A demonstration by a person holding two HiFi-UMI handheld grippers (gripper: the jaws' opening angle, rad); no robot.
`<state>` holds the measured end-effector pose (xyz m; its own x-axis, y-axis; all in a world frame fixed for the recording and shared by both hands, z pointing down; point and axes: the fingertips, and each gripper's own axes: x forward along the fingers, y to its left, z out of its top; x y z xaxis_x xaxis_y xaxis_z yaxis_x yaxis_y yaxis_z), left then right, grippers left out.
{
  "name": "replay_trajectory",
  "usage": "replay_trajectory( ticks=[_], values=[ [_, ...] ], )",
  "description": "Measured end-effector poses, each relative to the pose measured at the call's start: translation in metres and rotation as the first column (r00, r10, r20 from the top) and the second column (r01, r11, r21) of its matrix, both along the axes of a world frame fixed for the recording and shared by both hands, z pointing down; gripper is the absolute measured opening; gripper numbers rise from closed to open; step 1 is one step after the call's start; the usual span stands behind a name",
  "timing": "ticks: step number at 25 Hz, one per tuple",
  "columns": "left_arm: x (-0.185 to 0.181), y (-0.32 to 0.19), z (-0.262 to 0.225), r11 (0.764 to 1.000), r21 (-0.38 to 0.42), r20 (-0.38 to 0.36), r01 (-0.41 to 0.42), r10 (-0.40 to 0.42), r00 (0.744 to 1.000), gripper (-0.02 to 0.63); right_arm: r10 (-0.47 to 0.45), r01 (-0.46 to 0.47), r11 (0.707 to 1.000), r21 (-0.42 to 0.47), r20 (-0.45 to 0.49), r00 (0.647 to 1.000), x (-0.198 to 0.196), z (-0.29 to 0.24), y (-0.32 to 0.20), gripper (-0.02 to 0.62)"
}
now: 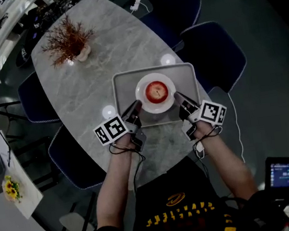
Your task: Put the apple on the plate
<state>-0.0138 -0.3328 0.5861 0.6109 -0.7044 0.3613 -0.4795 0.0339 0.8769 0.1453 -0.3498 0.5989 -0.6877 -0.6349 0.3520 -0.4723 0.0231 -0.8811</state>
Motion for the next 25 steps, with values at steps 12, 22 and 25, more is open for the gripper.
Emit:
replay_trajectory(
  ticks=[12, 22, 25],
  values=[
    [-0.004, -0.009, 0.048, 0.996, -0.089, 0.03, -0.027, 0.03, 0.999, 0.026, -0.051, 0.047, 0.997, -0.055, -0.081, 0.995, -0.007, 0.046, -0.01, 0.029],
    [0.004, -0.026, 0.087, 0.987, -0.155, 0.084, -0.035, 0.049, 0.995, 0.026, -0.103, 0.086, 0.987, -0.138, -0.121, 0.987, 0.0, 0.084, -0.024, 0.029],
    [0.002, -0.026, 0.093, 0.984, -0.173, 0.102, -0.036, 0.054, 0.993, 0.028, -0.123, 0.102, 0.983, -0.155, -0.136, 0.983, -0.001, 0.088, -0.024, 0.029]
  ],
)
